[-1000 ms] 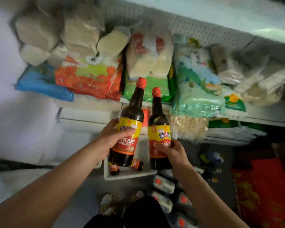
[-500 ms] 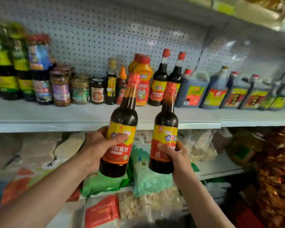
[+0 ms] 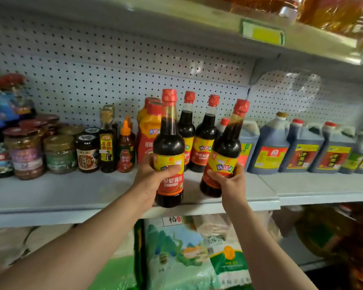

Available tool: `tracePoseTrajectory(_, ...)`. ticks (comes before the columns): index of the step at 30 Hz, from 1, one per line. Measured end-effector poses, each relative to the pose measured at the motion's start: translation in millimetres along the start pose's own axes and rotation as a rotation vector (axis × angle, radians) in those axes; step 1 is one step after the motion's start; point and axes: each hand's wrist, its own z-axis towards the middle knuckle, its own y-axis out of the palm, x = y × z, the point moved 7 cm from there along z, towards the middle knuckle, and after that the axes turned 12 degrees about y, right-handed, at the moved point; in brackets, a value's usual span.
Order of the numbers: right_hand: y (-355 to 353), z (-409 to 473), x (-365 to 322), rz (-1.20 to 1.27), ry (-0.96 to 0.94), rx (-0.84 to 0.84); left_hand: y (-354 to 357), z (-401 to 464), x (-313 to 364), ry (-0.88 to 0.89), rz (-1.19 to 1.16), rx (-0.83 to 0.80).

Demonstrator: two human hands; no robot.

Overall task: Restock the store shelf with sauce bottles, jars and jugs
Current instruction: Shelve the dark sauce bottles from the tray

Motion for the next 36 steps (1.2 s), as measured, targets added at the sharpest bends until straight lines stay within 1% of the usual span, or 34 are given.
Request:
tracePoseTrajectory(7, 21.0, 47.9, 24.0, -0.056, -0.052, -0.090, 14.1, 42.9, -35.6, 0.093, 0.142, -0.032)
tracePoseTrajectory(11, 27.4, 64.8, 32.5, -0.129, 0.002, -0.223, 18.5, 57.8, -45.8, 0.106, 0.161, -0.076)
tracePoseTrajectory(13, 27.4, 69.1, 36.0, -0.148, 0.027, -0.256, 18.0, 61.1, -50.2, 0.121, 0.180, -0.079)
tracePoseTrajectory(15, 27.6, 68.9, 37.7, -0.151, 0.031, -0.266, 16.3, 58.6, -58.7, 0.123, 0.211, -0.104)
tracePoseTrajectory(19, 28.9, 69.6, 39.3, -0.148, 0.028, -0.302, 12.5, 49.6, -78.9, 0.062, 0.221, -0.157)
tracePoseTrajectory(23, 30.9, 72.0, 39.7, -0.162, 0.025, -0.350, 11.3, 53.6, -81.5, 0.031, 0.217, -0.166)
tracePoseTrajectory(36, 31.4, 78.8, 40.9, -0.166, 0.029, -0.371, 12.8, 54.7, -85.1, 0.019, 0.193, -0.165)
